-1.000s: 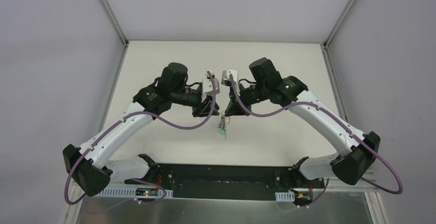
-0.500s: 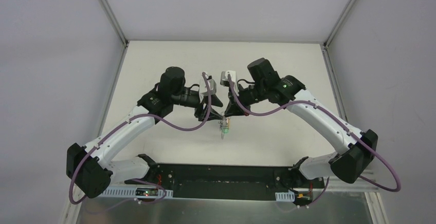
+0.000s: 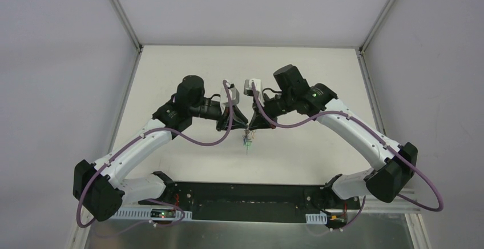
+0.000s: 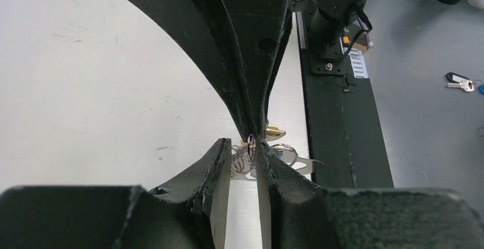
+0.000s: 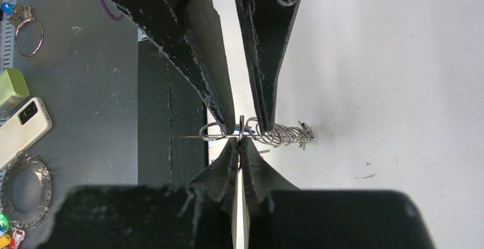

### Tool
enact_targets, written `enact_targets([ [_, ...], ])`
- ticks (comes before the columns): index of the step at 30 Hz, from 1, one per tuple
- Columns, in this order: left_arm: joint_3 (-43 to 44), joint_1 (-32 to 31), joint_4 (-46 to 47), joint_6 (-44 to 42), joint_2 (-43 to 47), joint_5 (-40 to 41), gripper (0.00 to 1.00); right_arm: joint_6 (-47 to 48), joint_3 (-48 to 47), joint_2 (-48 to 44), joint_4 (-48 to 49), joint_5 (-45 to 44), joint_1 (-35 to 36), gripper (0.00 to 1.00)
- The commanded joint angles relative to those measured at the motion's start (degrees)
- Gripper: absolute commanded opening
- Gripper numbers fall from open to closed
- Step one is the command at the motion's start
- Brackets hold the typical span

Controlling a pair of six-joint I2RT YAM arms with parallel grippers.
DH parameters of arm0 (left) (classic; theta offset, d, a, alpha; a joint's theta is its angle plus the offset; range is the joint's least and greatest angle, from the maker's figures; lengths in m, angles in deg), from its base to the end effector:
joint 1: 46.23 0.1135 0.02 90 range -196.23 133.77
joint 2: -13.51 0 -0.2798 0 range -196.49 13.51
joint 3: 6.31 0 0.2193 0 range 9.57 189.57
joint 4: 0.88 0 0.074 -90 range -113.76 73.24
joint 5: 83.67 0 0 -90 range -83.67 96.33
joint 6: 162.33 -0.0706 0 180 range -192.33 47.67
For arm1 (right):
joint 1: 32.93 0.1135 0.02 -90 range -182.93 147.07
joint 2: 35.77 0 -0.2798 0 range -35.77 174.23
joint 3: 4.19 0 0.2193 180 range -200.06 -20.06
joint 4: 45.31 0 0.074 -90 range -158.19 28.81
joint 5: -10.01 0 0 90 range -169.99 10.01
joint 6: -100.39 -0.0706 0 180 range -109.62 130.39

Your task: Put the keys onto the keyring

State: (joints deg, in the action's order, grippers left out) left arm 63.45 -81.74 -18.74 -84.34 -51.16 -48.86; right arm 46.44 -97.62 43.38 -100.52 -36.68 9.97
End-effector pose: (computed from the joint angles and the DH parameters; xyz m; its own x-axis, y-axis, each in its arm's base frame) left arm 0.1537 -0.1809 0.3606 0.0286 0.1255 -0.9917 0.9993 -0.0271 0.0254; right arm 0.1682 0.2224 0.3603 0.1269 -0.4666 -0.8753 -0.9898 -0.1167 -0.0813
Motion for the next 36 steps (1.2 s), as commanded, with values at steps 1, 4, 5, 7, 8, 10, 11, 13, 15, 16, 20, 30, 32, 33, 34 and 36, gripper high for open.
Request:
enact_targets([
  [1,-0.7,0.4,0.0,-1.5,1.6,-2.5,0.24,-0.2,-2.5,-0.3,1.1,1.9,-0.2,0.0],
  [4,-1.0,0.4,-0.2,-1.5,1.7,-3.1,0.24,-0.6,-2.4,-0.4,1.4,2.1,-0.5,0.0],
  [5,-1.1,0.4,-0.2,-1.5,1.7,-3.1,0.24,-0.7,-2.5,-0.5,1.5,2.1,-0.5,0.0],
  [7,-1.3,0.4,-0.1,-1.5,1.7,-3.2,0.23,-0.9,-2.4,-0.5,1.6,2.2,-0.6,0.0],
  [8,-1.4,0.4,0.1,-1.4,1.7,-3.2,0.22,-0.9,-2.3,-0.5,1.7,2.2,-0.6,0.0],
  [10,-1.2,0.4,0.2,-1.1,1.5,-3.4,0.19,-1.0,-2.3,-0.5,1.8,2.2,-0.7,0.0],
  [11,-1.1,0.4,0.3,-1.0,1.4,-3.5,0.17,-1.1,-2.3,-0.5,1.8,2.3,-0.7,0.0],
  [13,-1.1,0.4,0.7,-0.4,1.2,-3.7,0.14,-1.2,-2.3,-0.5,1.9,2.2,-0.7,0.0],
  [15,-1.1,0.4,1.6,0.3,1.0,-3.7,0.13,-1.2,-2.1,-0.5,2.0,2.3,-0.8,0.0],
  [16,-1.1,0.4,1.7,0.6,0.9,-3.7,0.12,-1.2,-2.1,-0.4,2.0,2.3,-0.8,0.0],
  [20,-0.9,0.4,1.8,1.6,0.5,-3.7,0.09,-1.4,-1.9,-0.5,2.2,2.4,-0.9,0.0],
  [30,-1.3,0.4,4.2,3.4,0.2,-3.8,0.0,-2.9,-1.9,-0.4,3.5,3.2,-1.4,0.0],
  [32,-1.3,0.4,4.3,4.3,0.3,-3.5,0.0,-3.6,-1.8,-0.5,4.1,3.6,-1.8,0.0],
  [33,-1.4,0.4,4.6,4.9,0.4,-3.2,0.0,-4.0,-1.8,-0.6,4.6,3.9,-2.1,0.0],
  [34,-1.5,0.4,4.8,5.6,0.6,-2.7,0.0,-4.6,-1.7,-0.7,4.9,4.2,-2.4,0.01],
  [36,-1.4,0.5,5.4,7.0,1.1,-1.7,0.0,-5.7,-1.0,-1.2,5.9,5.0,-3.5,0.05],
])
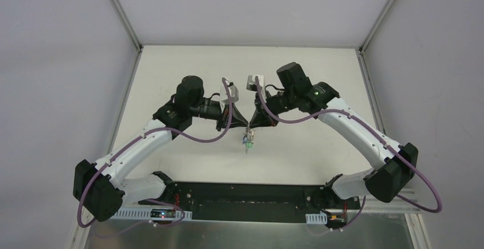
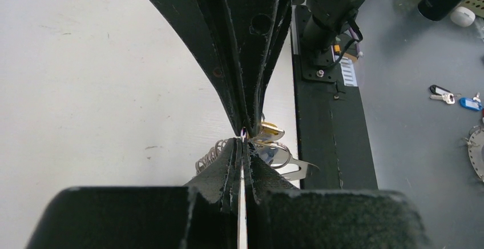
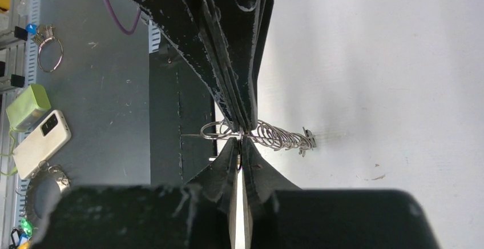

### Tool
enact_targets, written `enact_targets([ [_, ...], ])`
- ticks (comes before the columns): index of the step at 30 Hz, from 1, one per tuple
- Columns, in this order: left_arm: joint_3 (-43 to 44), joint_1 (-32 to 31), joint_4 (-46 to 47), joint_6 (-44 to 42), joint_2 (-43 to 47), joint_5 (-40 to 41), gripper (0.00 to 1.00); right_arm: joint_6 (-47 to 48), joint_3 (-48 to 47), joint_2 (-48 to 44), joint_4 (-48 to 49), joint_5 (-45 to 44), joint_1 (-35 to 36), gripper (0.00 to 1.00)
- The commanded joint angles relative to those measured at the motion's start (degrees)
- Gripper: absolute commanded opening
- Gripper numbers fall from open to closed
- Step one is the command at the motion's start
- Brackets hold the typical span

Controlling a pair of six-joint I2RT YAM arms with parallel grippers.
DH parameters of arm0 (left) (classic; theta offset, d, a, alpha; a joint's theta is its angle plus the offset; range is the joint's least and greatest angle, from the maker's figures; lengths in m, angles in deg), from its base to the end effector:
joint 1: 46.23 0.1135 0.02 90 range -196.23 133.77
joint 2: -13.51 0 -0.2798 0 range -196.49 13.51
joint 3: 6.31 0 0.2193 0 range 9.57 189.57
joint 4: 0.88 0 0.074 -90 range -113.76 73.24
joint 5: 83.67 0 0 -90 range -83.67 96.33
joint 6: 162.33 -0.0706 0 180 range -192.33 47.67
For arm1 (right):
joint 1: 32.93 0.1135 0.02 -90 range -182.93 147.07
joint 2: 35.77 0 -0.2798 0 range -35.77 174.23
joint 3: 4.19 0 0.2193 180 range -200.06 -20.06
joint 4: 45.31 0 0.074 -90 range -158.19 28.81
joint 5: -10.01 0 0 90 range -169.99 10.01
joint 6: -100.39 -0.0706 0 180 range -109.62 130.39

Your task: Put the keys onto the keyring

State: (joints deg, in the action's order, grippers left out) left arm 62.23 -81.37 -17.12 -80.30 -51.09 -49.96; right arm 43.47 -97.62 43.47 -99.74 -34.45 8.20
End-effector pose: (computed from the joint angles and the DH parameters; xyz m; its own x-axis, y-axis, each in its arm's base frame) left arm 0.1537 -0.1800 0.3572 -0.0361 0.1195 -0.9922 0.9987 -0.0308 -0.0400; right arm 0.1737 0.2186 0.3624 0.0677 -0.4484 -0.8913 -0.9955 -0.0902 -0.0303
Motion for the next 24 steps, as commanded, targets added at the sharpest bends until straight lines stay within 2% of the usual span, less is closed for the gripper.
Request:
enact_targets([
  [1,-0.3,0.2,4.2,4.0,1.3,-0.3,0.0,-3.3,-0.6,-1.6,5.8,3.2,-2.2,0.08],
  [5,-0.7,0.7,8.4,9.6,1.7,0.2,0.0,-5.9,1.7,-3.0,8.6,5.0,-4.9,0.23],
  [10,-1.7,1.8,14.8,16.4,1.6,0.5,0.0,-9.1,4.1,-5.0,12.0,8.1,-7.6,0.32],
  [19,-4.2,2.5,25.5,26.4,1.3,0.8,0.0,-13.8,6.3,-6.4,17.4,14.1,-10.4,0.35],
  [24,-4.9,2.5,28.1,28.8,0.9,1.7,0.0,-14.5,6.8,-5.7,18.4,17.2,-10.4,0.35],
])
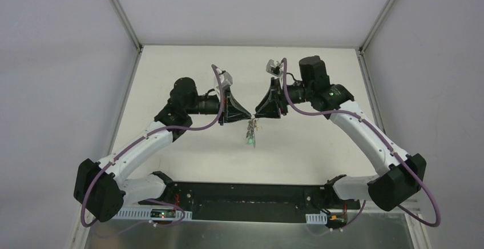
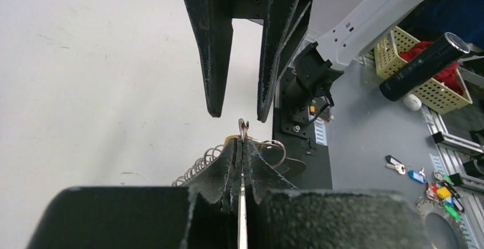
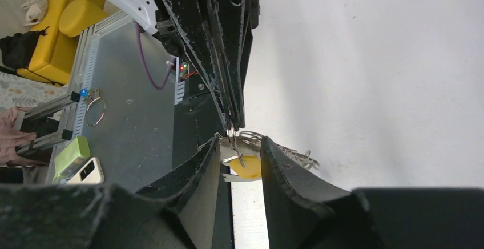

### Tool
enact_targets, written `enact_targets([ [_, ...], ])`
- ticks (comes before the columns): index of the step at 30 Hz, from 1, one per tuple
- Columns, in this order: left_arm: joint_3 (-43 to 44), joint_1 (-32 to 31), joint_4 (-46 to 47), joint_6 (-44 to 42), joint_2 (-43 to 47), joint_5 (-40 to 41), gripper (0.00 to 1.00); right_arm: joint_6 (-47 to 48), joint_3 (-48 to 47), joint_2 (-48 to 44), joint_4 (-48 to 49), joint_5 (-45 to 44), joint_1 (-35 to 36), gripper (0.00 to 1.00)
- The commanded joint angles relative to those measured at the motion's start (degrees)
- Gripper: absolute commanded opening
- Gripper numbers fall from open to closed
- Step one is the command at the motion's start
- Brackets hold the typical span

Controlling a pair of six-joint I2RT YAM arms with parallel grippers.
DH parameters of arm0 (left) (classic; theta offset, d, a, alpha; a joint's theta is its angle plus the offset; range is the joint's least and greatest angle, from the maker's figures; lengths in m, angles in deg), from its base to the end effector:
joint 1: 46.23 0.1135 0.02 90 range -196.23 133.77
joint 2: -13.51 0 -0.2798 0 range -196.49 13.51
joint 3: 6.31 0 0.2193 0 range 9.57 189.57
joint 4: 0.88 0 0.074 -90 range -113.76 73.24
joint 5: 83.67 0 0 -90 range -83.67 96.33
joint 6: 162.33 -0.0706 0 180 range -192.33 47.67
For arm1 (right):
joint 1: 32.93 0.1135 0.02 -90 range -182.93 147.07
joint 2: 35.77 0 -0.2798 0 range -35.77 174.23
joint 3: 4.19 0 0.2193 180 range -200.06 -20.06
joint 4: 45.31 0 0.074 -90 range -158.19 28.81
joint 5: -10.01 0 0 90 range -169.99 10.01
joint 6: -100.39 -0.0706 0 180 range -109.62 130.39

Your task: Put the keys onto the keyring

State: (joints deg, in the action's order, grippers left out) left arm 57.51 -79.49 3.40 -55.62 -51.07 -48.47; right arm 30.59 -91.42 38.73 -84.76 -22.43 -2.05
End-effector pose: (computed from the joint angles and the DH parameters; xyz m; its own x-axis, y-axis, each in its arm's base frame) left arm 0.1637 -0.1764 0.3703 -0.2378 -0.0422 -0.9704 0.9708 0.0236 -0.2389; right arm 0.1918 0.1841 0.3811 -0.0437 -0.2419 -0.9693 -0.9988 -0.0107 0.0477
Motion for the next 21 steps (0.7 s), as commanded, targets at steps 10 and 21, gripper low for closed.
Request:
enact_targets([
  [10,-1.4,0.8,12.2,8.8,0.3,2.0,0.0,-1.3,1.9,-1.6,4.2,6.6,-0.2,0.34],
  [21,-2.2,0.8,12.9,9.7,-0.2,2.7,0.0,-3.2,2.2,-1.1,6.2,6.7,-0.3,0.14],
])
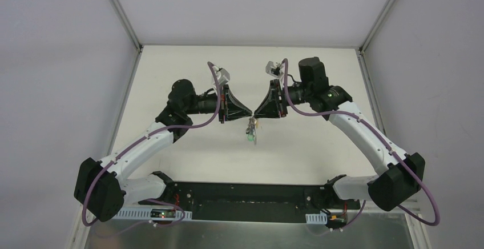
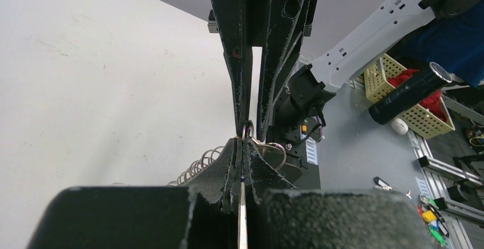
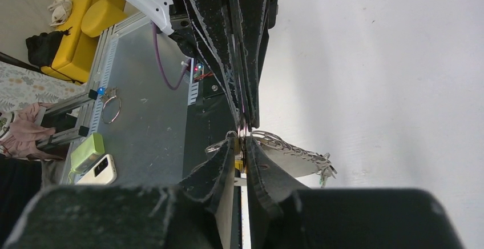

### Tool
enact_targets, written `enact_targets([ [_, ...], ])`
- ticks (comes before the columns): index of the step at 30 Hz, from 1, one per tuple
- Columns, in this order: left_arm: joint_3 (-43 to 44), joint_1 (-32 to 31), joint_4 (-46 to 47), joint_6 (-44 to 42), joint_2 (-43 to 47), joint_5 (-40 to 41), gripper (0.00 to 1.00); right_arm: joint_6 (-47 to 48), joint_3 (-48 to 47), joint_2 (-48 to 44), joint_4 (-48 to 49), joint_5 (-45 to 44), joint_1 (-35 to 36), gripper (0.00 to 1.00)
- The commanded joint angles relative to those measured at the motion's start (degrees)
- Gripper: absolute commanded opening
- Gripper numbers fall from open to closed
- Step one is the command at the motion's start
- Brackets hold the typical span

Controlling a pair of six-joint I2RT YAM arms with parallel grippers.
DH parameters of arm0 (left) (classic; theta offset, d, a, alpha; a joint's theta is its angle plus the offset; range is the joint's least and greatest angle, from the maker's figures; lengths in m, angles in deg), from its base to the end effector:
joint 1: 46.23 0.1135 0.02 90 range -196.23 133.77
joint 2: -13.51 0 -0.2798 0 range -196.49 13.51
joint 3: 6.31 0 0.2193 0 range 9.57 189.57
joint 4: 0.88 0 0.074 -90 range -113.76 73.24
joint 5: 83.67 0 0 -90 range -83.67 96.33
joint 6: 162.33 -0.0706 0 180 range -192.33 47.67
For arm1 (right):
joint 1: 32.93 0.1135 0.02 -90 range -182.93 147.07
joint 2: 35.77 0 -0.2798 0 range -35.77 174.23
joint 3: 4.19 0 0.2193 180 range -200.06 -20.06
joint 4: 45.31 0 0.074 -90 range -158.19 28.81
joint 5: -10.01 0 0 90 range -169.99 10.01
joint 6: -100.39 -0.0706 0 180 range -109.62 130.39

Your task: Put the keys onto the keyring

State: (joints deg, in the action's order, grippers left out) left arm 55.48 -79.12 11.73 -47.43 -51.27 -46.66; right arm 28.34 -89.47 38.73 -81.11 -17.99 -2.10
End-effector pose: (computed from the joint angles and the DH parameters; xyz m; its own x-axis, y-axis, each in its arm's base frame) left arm 0.1664 -0.1748 0.3747 -0.2887 -0.1151 -0.9505 0.9552 0.0325 -0.2941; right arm 0.1894 0.1856 0.3788 -0.0596 -0.2041 -0.9771 -0.9944 -0.0734 0.0760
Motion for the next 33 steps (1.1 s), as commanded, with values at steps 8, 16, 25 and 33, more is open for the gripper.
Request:
enact_targets([
  [8,-0.3,0.5,5.1,2.1,-0.2,1.1,0.0,-1.2,0.7,-1.1,2.9,1.6,-0.2,0.01],
  [16,1.8,0.5,-4.4,-7.7,1.4,0.5,0.13,10.2,-4.9,-0.5,-10.2,-7.9,3.1,0.0],
  [25,5.7,0.5,-17.3,-19.8,1.8,1.1,0.34,16.9,-11.3,3.2,-19.3,-15.5,8.1,0.0],
  [33,5.4,0.5,-17.1,-21.2,1.3,-3.1,0.32,17.1,-13.3,5.4,-20.3,-16.0,9.3,0.0],
])
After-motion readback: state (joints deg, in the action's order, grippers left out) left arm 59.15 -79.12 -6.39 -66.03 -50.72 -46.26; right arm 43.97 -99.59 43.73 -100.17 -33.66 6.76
